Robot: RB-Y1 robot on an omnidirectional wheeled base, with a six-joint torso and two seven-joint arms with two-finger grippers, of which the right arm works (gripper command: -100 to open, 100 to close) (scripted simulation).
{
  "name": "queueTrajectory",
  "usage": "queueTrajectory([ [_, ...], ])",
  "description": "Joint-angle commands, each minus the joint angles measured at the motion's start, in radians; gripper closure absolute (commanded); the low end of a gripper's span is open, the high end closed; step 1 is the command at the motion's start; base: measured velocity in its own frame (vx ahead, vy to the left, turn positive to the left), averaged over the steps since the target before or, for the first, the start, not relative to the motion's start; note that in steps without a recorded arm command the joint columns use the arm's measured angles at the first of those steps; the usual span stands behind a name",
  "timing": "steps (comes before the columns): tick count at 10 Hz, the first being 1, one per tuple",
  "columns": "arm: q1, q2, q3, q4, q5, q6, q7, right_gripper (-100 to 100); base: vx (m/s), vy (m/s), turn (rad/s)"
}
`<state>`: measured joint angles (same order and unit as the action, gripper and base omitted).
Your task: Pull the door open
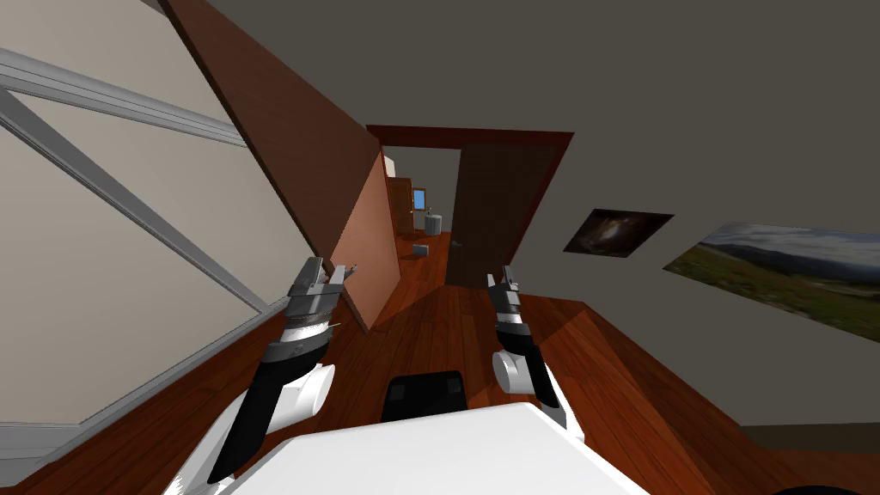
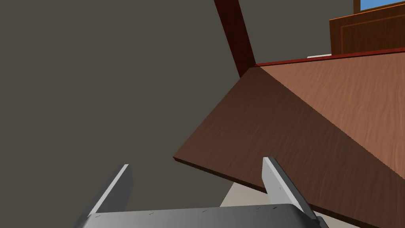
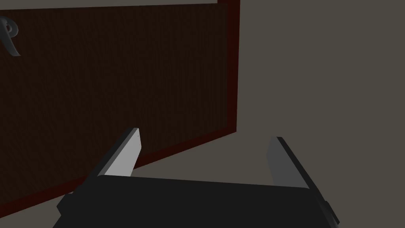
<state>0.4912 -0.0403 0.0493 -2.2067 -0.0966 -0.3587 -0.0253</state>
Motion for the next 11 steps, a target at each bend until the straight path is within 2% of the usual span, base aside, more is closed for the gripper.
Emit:
queueTrajectory([
  [1, -0.010, -0.007, -0.002, 0.029, 0.003, -0.010, -0.005, -100, 0.022, -0.079, -0.036],
  [6, -0.039, -0.023, -0.009, 0.113, 0.011, -0.038, -0.020, -100, 0.163, 0.029, -0.012],
  [8, -0.057, -0.033, -0.014, 0.167, 0.016, -0.056, -0.029, -100, 0.167, 0.025, -0.020],
  [11, -0.075, -0.042, -0.018, 0.218, 0.020, -0.073, -0.038, -100, 0.112, 0.000, -0.016],
])
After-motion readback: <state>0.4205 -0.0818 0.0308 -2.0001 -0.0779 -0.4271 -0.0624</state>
